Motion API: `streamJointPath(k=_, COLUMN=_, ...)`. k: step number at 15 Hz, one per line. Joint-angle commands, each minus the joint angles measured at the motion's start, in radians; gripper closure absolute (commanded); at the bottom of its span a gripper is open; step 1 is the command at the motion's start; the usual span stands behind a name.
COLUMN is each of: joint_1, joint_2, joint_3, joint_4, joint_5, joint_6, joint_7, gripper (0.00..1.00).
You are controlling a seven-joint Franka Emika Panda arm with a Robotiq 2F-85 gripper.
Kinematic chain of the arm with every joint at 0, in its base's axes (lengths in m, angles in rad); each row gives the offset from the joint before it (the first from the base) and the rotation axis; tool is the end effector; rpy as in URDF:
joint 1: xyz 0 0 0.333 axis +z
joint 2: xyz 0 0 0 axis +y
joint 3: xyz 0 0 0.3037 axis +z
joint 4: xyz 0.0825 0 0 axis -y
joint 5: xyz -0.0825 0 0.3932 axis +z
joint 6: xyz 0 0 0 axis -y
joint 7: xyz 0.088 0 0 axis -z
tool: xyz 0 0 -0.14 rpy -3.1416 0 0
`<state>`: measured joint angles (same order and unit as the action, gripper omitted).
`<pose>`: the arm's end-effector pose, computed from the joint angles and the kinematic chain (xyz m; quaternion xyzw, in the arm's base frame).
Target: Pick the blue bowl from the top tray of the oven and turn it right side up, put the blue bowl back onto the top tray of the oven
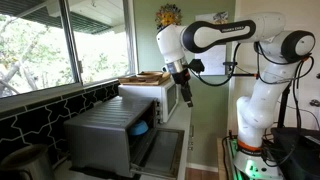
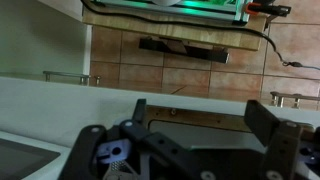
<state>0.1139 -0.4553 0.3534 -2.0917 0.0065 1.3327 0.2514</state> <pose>0.3367 0.1900 0.5268 0.9809 0.0774 -0.1293 0.1226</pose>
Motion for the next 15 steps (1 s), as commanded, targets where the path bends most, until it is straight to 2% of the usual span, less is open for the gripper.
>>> streamJointPath(k=1, joint_1=0.029, joint_2=0.007, joint_3=-0.022, joint_4=0.003, joint_5=-0.008, joint_6=-0.003, joint_7=0.011, gripper=0.0)
streamJointPath(k=10, joint_1=0.029, joint_2=0.007, joint_3=-0.022, joint_4=0.003, joint_5=-0.008, joint_6=-0.003, joint_7=0.011, gripper=0.0)
streamJointPath(k=12, joint_1=0.024, joint_2=-0.003, joint_3=-0.059, joint_4=-0.039, joint_5=0.064, joint_6=0.06, joint_7=0.01, gripper=0.0)
streamJointPath(k=15, joint_1=0.022, joint_2=-0.021, joint_3=-0.113, joint_4=-0.126, joint_5=0.193, joint_6=0.213, joint_7=-0.011, gripper=0.0)
